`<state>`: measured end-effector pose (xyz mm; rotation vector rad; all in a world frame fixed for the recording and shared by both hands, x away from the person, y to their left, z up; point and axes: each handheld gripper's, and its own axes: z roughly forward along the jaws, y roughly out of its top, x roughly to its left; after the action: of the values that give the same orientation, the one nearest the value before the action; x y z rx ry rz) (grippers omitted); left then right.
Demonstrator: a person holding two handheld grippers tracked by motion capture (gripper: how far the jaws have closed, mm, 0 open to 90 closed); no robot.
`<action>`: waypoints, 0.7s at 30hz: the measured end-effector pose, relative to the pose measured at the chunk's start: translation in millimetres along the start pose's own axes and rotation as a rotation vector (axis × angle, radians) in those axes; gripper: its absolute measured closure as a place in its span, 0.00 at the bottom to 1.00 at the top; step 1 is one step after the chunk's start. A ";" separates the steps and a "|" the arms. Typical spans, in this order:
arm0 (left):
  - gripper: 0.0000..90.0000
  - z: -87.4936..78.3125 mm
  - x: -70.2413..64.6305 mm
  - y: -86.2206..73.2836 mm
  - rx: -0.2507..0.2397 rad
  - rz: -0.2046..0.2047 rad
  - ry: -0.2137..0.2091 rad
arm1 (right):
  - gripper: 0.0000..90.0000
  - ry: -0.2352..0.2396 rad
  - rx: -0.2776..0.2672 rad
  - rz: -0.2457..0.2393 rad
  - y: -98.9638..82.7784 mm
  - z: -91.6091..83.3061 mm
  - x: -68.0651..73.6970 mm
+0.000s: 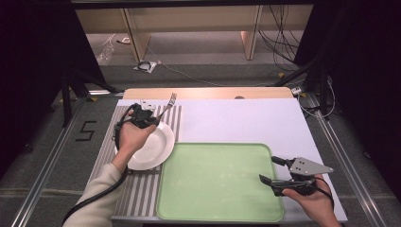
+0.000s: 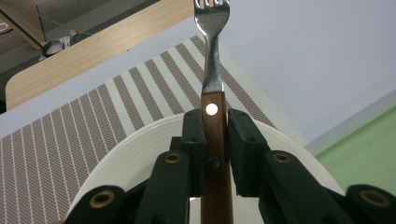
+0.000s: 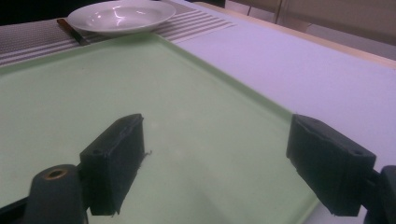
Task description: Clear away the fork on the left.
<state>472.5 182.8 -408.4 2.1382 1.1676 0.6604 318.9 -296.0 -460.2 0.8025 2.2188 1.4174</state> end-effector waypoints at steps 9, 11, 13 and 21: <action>0.86 -8.2 -18.7 -10.4 -0.061 -0.019 -0.001 | 0.22 -0.003 0.009 -0.005 0.1 -0.8 0.2; 0.86 -10.3 -24.5 -13.3 -0.074 -0.020 -0.007 | 0.23 -0.003 0.012 -0.005 0.3 -1.0 0.3; 0.86 -12.9 -29.4 -16.1 -0.080 -0.019 -0.010 | 0.23 -0.002 0.011 -0.005 0.4 -1.0 0.6; 0.86 -16.9 -45.4 -26.8 -0.084 -0.018 -0.033 | 0.23 0.005 0.001 -0.005 0.6 -0.8 1.4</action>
<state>424.1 159.7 -421.8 2.0586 1.1211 0.6527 317.6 -295.5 -459.4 0.7940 2.2234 1.4177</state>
